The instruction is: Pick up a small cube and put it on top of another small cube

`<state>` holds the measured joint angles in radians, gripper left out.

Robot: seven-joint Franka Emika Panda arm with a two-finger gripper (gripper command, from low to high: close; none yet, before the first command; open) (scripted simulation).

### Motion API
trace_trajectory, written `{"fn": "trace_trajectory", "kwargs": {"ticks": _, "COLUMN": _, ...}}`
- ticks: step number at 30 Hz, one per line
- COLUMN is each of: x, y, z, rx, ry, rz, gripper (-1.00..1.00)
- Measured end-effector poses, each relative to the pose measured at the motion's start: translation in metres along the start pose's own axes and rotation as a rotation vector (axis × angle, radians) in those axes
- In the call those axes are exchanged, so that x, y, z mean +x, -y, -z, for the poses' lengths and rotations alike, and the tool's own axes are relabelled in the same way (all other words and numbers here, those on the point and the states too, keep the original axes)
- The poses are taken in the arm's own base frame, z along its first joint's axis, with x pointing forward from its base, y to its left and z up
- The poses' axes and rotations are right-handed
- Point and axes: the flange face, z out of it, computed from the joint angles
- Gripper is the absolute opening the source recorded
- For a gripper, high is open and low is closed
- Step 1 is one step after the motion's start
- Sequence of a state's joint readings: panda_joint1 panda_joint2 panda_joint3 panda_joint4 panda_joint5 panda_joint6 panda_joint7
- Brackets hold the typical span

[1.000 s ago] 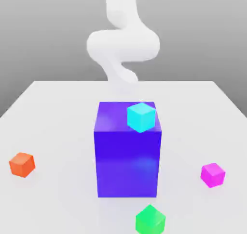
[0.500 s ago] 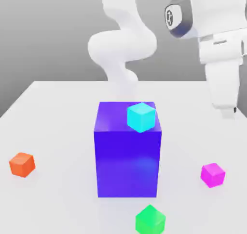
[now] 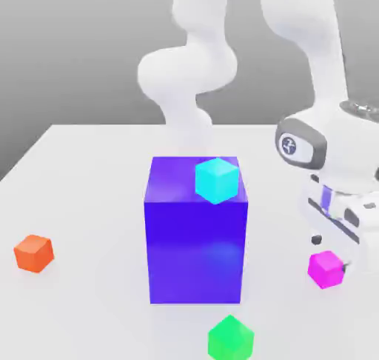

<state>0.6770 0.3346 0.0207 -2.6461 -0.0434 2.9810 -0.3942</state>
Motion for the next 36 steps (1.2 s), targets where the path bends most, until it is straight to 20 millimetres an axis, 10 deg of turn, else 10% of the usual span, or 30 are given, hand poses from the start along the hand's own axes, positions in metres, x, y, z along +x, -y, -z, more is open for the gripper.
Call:
{"fn": "trace_trajectory", "kwargs": {"ticks": 7, "x": 0.000, "y": 0.000, "z": -0.002, "rx": 0.000, "ry": 0.002, "rz": 0.000, "gripper": -1.00}}
{"fn": "trace_trajectory", "kwargs": {"ticks": 13, "x": -0.001, "y": -0.001, "z": 0.052, "rx": 0.002, "ry": 0.006, "rz": -0.011, "gripper": -1.00}}
{"fn": "trace_trajectory", "kwargs": {"ticks": 26, "x": -0.051, "y": -0.096, "z": 0.009, "rx": 0.021, "ry": 0.143, "rz": -0.962, "gripper": -1.00}}
{"fn": "trace_trajectory", "kwargs": {"ticks": 36, "x": -0.070, "y": -0.172, "z": 0.037, "rx": -0.040, "ry": -0.009, "rz": -1.670, "gripper": -1.00}}
